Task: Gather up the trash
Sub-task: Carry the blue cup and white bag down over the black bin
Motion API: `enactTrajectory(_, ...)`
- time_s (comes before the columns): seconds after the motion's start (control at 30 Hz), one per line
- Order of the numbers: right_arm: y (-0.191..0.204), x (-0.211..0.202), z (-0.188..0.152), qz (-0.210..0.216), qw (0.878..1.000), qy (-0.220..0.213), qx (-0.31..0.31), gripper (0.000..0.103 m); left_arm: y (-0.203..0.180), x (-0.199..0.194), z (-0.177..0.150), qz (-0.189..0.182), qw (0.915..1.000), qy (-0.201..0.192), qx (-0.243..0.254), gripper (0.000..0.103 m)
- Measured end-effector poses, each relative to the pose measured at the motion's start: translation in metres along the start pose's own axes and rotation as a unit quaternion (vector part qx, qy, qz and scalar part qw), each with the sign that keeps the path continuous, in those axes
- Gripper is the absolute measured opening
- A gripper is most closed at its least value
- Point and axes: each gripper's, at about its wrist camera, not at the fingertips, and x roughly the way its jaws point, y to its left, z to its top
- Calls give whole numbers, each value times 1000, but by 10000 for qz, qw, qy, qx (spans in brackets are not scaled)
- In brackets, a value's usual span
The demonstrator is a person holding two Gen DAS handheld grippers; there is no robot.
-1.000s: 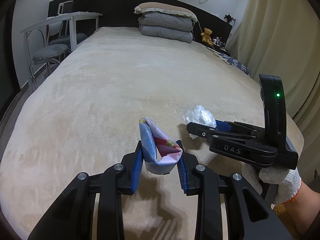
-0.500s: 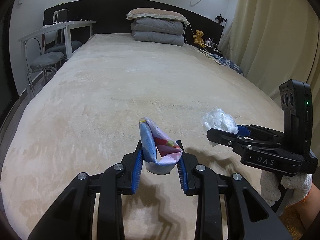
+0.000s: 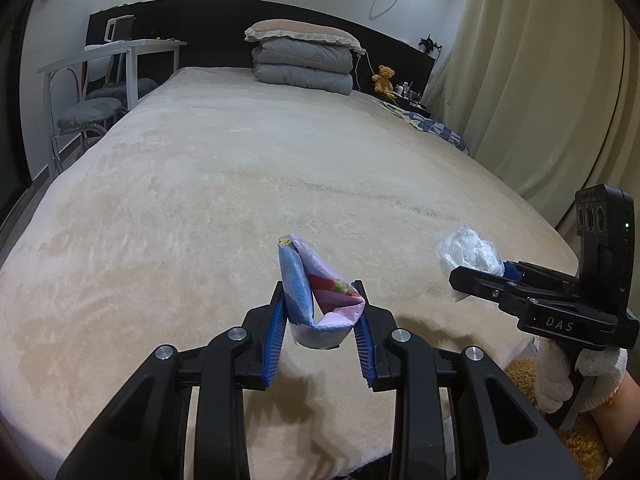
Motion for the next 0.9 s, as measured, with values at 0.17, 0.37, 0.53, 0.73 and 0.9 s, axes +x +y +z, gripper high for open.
enactTrajectory(0.17, 1, -25, -23, -10, 10000, -74, 13, 49, -22, -13, -29, -102, 9999, 43, 56, 30)
enactTrajectory(0.37, 1, -45, -52, 1, 10000, -20, 32, 49, -47, -20, -58, -195, 9995, 163, 212, 30)
enactTrajectory(0.53, 10, -56, -76, 19, 10000, 94, 24, 49, -61, -27, -80, -252, 9990, 278, 228, 30)
enactTrajectory(0.73, 19, -66, -96, 45, 9999, 108, 15, 49, -75, -37, -103, -315, 9985, 364, 273, 30)
enactTrajectory(0.9, 24, -70, -109, 57, 9998, 163, 36, 49, -83, -42, -119, -341, 9981, 426, 274, 30)
